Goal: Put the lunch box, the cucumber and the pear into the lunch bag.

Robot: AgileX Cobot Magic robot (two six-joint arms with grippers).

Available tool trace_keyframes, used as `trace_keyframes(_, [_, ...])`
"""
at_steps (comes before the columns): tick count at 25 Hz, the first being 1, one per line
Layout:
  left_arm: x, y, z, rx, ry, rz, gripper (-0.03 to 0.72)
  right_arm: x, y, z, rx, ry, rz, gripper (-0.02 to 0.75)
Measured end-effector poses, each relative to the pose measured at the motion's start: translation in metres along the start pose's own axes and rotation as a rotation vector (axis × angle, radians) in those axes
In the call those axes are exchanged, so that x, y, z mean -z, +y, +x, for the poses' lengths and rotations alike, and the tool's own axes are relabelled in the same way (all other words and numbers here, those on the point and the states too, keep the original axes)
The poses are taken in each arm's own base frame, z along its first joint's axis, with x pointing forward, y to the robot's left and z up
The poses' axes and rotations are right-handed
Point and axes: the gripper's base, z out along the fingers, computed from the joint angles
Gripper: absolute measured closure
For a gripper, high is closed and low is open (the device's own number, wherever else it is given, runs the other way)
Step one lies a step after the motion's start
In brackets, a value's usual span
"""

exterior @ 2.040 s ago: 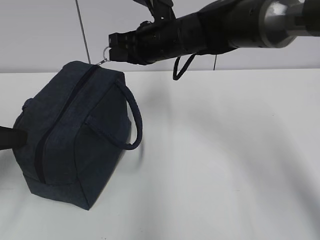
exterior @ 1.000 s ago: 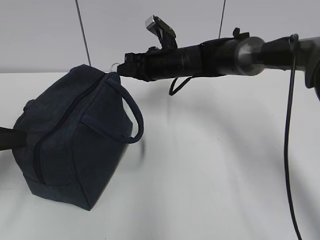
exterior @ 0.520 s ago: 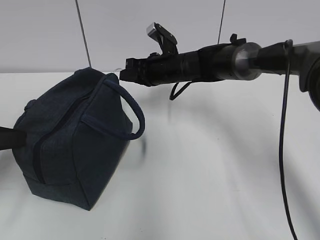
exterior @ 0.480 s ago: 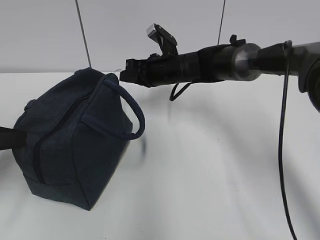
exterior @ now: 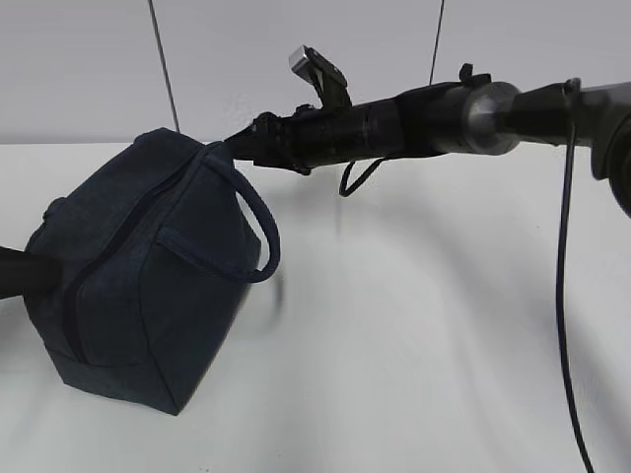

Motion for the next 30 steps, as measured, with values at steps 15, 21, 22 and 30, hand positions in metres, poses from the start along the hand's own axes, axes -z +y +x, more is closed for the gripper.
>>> trace_keyframes(15, [0.035,-0.014,0.005,0.039,-0.009,-0.333,0.260,0.080,0.038,-0.032,0.048,0.439,0.338,0.304])
trace_keyframes(21, [0.065,-0.030,0.017,0.106,-0.053,-0.545,0.286,0.089,0.061,-0.021,0.064,0.612,0.649,0.309])
trace_keyframes(22, [0.070,-0.033,0.019,0.124,-0.062,-0.577,0.287,0.088,0.068,-0.016,0.082,0.630,0.666,0.312])
trace_keyframes(30, [0.103,-0.061,0.045,0.210,-0.165,-0.748,0.301,0.123,0.116,0.035,0.093,0.705,0.748,0.337])
